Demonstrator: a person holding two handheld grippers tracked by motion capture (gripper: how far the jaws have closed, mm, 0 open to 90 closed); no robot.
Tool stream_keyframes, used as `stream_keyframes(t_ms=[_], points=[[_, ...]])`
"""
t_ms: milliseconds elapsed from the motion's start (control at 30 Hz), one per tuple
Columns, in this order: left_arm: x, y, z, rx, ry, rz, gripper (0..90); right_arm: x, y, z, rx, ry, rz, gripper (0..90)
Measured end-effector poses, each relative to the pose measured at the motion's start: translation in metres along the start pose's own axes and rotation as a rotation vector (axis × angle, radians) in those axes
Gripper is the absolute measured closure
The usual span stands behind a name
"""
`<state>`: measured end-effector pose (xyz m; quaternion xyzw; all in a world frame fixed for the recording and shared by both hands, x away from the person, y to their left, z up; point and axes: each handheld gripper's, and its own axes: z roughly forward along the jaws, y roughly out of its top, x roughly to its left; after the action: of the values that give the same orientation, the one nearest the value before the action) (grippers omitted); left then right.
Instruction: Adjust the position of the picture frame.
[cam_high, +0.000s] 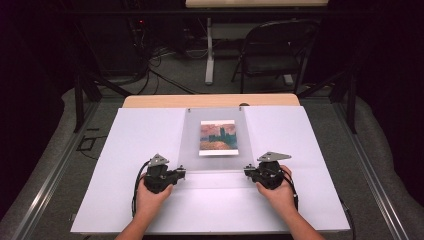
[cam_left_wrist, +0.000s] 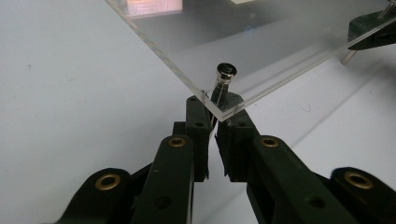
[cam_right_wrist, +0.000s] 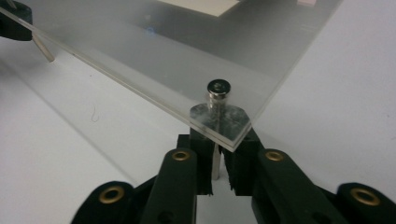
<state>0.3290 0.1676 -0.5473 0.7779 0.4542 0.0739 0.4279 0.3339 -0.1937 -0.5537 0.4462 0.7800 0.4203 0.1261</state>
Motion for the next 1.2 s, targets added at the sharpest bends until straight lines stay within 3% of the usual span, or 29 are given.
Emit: stream_keyframes(t_ms=[133, 433, 700, 867, 1067, 1200], points=[[-0.002, -0.001, 0.0, 0.009, 0.007, 0.009, 77.9, 0.002, -0.002, -0.002, 0.011, -0.012, -0.01, 72.1], [-0.012, -0.006, -0.009, -0.004, 0.012, 0.035, 60.9, 0.013, -0.009, -0.015, 0.013, -0.048, -0.088, 51.9], [-0.016, -0.009, -0.022, -0.003, 0.002, 0.061, 50.7, 0.013, -0.014, -0.03, 0.022, -0.041, -0.096, 47.6], [-0.016, -0.013, -0.031, 0.0, -0.02, 0.06, 47.5, 0.016, -0.019, -0.042, 0.019, -0.039, -0.106, 46.2], [-0.015, -0.015, -0.047, -0.008, -0.017, 0.048, 45.4, 0.016, -0.023, -0.056, 0.002, -0.037, -0.093, 42.9], [-0.013, -0.009, -0.058, -0.002, -0.003, 0.038, 41.1, 0.015, -0.019, -0.067, -0.017, -0.035, -0.082, 41.9]])
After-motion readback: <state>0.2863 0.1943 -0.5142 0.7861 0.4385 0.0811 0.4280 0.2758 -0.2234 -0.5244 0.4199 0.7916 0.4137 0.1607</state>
